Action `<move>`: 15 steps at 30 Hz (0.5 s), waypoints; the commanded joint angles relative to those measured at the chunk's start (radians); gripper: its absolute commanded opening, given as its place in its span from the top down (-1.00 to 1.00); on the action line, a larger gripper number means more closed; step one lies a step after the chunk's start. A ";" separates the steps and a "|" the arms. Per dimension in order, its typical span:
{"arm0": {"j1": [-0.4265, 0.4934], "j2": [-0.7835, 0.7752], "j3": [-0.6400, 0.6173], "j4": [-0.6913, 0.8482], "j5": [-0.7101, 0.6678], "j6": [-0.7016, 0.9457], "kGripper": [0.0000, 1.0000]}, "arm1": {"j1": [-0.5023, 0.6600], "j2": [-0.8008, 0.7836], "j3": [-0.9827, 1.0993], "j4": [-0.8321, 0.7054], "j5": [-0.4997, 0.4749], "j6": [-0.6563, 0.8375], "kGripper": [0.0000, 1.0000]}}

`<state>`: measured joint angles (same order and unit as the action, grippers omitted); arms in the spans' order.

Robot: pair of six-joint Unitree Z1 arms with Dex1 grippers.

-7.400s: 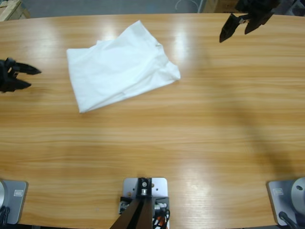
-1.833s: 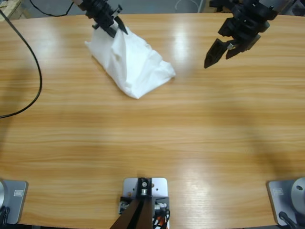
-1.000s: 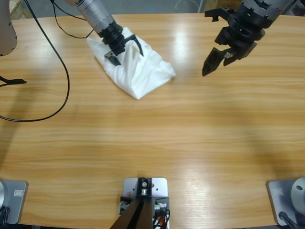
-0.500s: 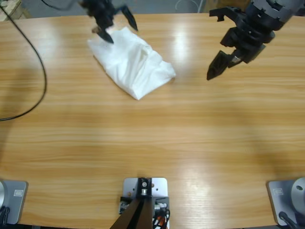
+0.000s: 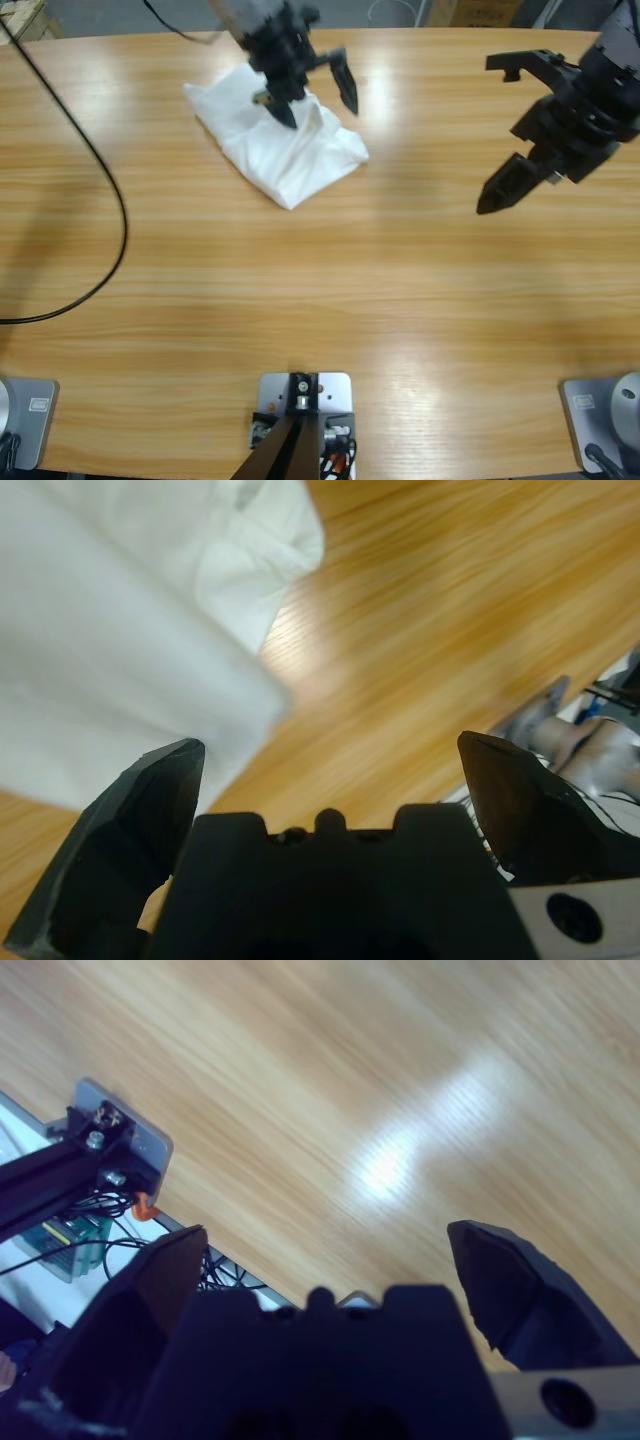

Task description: Fold clothes

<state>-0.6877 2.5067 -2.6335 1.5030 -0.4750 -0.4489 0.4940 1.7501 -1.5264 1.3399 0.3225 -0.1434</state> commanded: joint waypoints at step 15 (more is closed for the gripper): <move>0.039 0.311 -0.569 0.153 -0.169 0.057 -1.00 | 0.009 -0.027 0.054 -0.013 -0.018 0.016 -0.96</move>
<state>-0.6516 2.6907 -2.6336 1.5030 -0.5846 -0.4251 0.4940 1.7127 -1.5015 1.3316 0.3225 -0.1365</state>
